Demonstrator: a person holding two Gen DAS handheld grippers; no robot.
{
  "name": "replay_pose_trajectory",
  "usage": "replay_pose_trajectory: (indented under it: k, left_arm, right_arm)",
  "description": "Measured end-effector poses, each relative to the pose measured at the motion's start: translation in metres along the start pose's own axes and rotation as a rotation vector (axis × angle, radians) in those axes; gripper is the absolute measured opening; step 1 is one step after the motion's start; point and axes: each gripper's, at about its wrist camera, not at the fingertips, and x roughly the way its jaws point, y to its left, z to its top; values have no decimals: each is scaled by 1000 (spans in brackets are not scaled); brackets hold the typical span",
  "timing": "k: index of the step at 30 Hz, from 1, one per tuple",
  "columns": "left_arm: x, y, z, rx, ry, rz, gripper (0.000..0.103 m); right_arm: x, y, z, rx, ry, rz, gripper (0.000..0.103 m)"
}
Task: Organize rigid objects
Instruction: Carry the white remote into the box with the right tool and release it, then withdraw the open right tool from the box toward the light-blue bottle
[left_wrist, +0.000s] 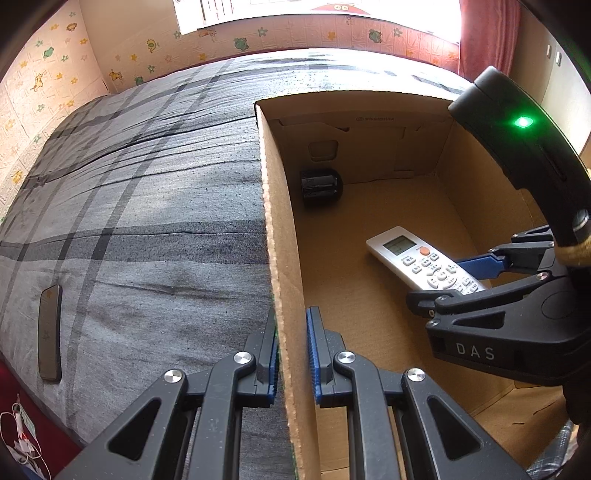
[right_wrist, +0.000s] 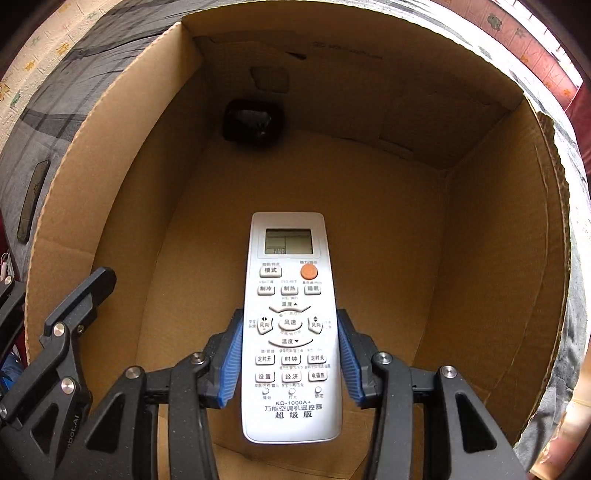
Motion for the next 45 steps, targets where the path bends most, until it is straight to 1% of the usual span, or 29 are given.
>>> replay_pose_trajectory:
  k: [7, 13, 16, 18, 20, 30, 31, 33, 36, 38, 45]
  left_arm:
    - [-1, 1, 0, -2, -1, -1, 14]
    - [-1, 0, -1, 1, 0, 3, 15]
    - [-1, -1, -1, 4, 0, 8, 15]
    - [-1, -2, -1, 4, -1, 10, 15]
    - [-1, -2, -1, 3, 0, 11, 15]
    - [0, -4, -1, 8, 0, 17, 15]
    - [0, -4, -1, 8, -1, 18, 15]
    - [0, -4, -2, 9, -2, 19, 15]
    - [-1, -4, -2, 2, 0, 14, 15]
    - [-1, -5, -2, 6, -1, 18, 15]
    - [-1, -5, -1, 12, 0, 23, 14]
  right_arm:
    - [2, -2, 3, 2, 8, 10, 50]
    - [-5, -1, 0, -8, -20, 19, 50]
    - [-13, -2, -1, -13, -44, 30, 56]
    - [-19, -4, -1, -11, -60, 33, 67]
    - [-24, -6, -2, -9, -70, 47, 74]
    - [-59, -3, -17, -25, -138, 51, 90]
    - [-68, 0, -16, -26, -146, 53, 91]
    - [-77, 0, -19, -28, -161, 57, 97]
    - [-88, -2, -24, -30, -182, 34, 98]
    - [-93, -4, -25, -27, -185, 28, 102]
    - [-110, -18, -35, -5, -232, 18, 103]
